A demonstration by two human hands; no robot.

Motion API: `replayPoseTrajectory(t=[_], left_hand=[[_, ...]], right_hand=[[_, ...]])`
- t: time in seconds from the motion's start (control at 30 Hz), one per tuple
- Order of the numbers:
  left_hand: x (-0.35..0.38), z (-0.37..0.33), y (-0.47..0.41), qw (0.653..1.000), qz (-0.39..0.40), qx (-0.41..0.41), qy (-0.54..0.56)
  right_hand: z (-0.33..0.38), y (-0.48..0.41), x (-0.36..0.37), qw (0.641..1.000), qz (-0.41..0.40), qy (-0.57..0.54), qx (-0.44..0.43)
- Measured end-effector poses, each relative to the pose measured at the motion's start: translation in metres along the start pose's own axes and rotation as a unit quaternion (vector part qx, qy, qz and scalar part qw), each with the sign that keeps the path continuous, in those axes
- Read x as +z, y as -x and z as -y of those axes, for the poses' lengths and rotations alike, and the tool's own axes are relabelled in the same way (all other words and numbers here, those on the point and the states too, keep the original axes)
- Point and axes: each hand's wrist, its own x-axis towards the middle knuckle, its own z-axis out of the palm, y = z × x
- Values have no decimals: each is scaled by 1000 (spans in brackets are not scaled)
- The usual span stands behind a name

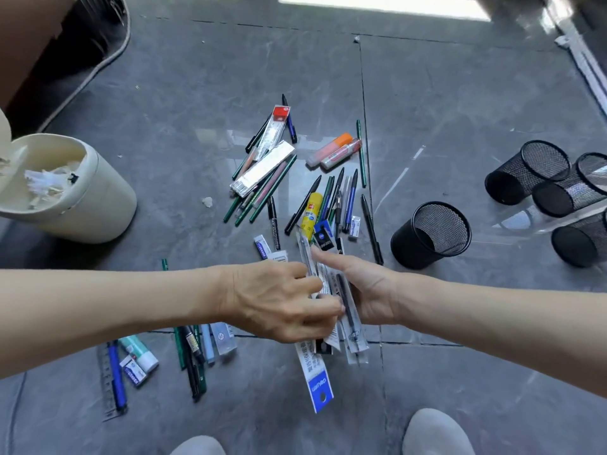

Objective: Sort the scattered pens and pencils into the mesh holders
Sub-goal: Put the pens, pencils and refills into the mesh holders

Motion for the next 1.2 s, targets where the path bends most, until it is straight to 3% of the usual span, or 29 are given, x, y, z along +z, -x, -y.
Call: replayPoseTrajectory(t=[0.23, 0.4, 0.67, 0.77, 0.9, 0.97, 1.0, 1.03, 1.07, 1.13, 1.17, 1.2], left_hand=[[-3, -1, 9, 999, -12, -30, 15], [-1, 3, 19, 997, -17, -66, 21], [2, 5, 18, 997, -46, -56, 29], [4, 8, 19, 995, -44, -71, 51], [8, 10, 23, 987, -42, -131, 83], [10, 6, 20, 965, -55, -221, 133], [10, 4, 14, 932, -64, -301, 191], [10, 3, 8, 863, -79, -403, 295], [9, 4, 1, 742, -105, -511, 421], [12, 9, -8, 458, -122, -658, 585], [15, 10, -7, 377, -105, -690, 610], [18, 11, -6, 334, -84, -702, 623]], right_hand=[[3, -7, 2, 997, -31, -61, -21], [2, -10, 3, 997, -44, -48, -41], [-3, -12, 7, 998, -12, 28, -49], [-2, -13, 6, 998, -32, 0, -57], [2, -11, 0, 995, -57, -12, -82], [3, -10, -2, 991, -67, 51, -104], [3, -9, -2, 986, -76, 86, -118], [3, -9, -2, 982, -82, 106, -130], [3, -8, -1, 980, -84, 114, -137], [3, -8, -1, 982, -63, 112, -138], [3, -7, 0, 985, -43, 102, -134], [3, -5, 1, 988, -25, 86, -126]])
